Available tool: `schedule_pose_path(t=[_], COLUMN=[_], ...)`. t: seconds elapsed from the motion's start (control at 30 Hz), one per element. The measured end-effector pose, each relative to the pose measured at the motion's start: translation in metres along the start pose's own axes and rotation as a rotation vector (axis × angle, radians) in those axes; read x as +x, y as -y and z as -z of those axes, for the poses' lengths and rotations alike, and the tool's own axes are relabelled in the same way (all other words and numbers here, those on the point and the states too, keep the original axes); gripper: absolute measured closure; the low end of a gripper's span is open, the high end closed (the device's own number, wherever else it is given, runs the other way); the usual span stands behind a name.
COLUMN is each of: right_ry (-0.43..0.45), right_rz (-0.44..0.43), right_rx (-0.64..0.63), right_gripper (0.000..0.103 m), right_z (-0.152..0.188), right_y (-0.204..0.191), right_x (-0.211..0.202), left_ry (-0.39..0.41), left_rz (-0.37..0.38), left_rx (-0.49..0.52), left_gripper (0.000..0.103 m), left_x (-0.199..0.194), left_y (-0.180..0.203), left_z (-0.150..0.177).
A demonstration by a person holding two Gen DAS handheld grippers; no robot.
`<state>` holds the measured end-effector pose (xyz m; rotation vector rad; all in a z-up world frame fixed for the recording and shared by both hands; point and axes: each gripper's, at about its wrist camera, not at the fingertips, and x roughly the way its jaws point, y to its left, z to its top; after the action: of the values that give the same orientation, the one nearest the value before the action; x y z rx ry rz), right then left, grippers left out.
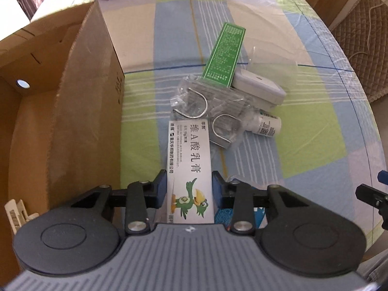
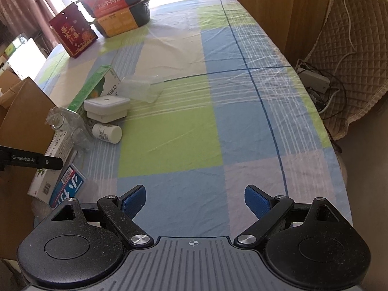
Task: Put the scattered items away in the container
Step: 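Grasp the white ointment box with the left gripper, then grasp the blue floss-pick case with the right gripper while the left gripper holds the ointment box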
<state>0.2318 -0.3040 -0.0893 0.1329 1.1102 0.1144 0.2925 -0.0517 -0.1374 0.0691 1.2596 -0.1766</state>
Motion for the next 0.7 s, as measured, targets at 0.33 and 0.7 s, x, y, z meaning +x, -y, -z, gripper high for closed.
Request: schedule_pose_path(t=[0.33, 0.7], right_ry=[0.016, -0.004], right_rz=[-0.128, -0.367], right_rx=[-0.071, -0.610], right_gripper=[0.009, 0.009], right_z=[0.007, 0.026], right_y=[-0.025, -0.075], right_x=[-0.004, 0.004], left_ry=[0.106, 0.189], left_rz=[0.067, 0.106], left_rx=[-0.015, -0.026], left_gripper=[0.070, 0.070], left_x=[-0.057, -0.102], left_y=[-0.008, -0.026], left_z=[0.012, 0.021])
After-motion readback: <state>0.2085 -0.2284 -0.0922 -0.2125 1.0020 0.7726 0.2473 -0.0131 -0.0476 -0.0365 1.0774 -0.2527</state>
